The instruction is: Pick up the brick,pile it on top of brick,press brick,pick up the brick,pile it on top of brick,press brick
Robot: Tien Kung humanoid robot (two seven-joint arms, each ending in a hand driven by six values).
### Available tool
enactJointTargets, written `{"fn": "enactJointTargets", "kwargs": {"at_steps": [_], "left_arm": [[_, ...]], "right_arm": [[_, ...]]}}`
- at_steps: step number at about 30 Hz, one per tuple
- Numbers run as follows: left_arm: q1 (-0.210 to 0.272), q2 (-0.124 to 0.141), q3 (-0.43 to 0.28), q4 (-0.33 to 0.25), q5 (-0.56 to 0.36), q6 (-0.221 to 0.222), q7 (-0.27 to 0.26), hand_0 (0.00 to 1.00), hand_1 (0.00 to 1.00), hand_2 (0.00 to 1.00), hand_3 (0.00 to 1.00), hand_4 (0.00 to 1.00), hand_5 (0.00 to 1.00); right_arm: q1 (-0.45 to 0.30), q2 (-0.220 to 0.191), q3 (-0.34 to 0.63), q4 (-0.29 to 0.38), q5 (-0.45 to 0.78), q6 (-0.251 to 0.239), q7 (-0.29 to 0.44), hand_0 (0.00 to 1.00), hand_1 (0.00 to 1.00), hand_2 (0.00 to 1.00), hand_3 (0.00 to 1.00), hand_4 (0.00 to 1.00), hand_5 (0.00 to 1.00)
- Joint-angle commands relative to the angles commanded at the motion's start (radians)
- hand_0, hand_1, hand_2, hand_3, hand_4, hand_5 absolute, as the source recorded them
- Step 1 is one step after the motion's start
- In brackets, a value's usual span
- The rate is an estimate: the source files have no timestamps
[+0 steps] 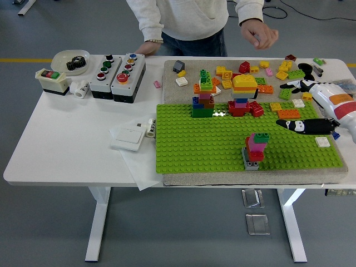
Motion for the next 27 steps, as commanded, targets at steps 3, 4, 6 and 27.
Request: {"fn": "enactJointTargets", "kwargs": {"at_steps": [3, 4, 6, 27], "left_arm": [[0.0, 0.0, -0.001, 0.0, 0.001, 0.0, 0.0, 0.839, 0.716, 0.599, 0.533, 0.526, 0.507], [0.001, 0.0, -0.005, 0.0, 0.006, -0.001, 0.001, 0.839, 0.716, 0.599, 0.533, 0.526, 0.507], [0.003, 0.0, -0.006, 0.0, 0.009, -0.002, 0.001, 0.833, 0.716, 0.598, 0.532, 0.526, 0.508], [-0.001, 0.004, 0.03, 0.0, -0.04, -0.002, -0.008, 0.829, 0.716, 0.597, 0.532, 0.526, 0.508]], "right_arm": [[0.006, 0.006, 0.007, -0.01, 0.043, -0.003, -0.003, 0.768, 0.748, 0.819, 0.824, 0.947, 0.522], [0.013, 0.014, 0.014, -0.023, 0.082, -0.007, -0.006, 0.768, 0.748, 0.819, 0.824, 0.947, 0.522], [0.019, 0.023, 0.02, -0.037, 0.162, -0.012, -0.006, 0.813, 0.784, 0.838, 0.84, 0.953, 0.559], [0.007, 0.037, 0.155, -0.075, 1.039, 0.068, 0.072, 0.848, 0.804, 0.847, 0.854, 0.998, 0.76]]}}
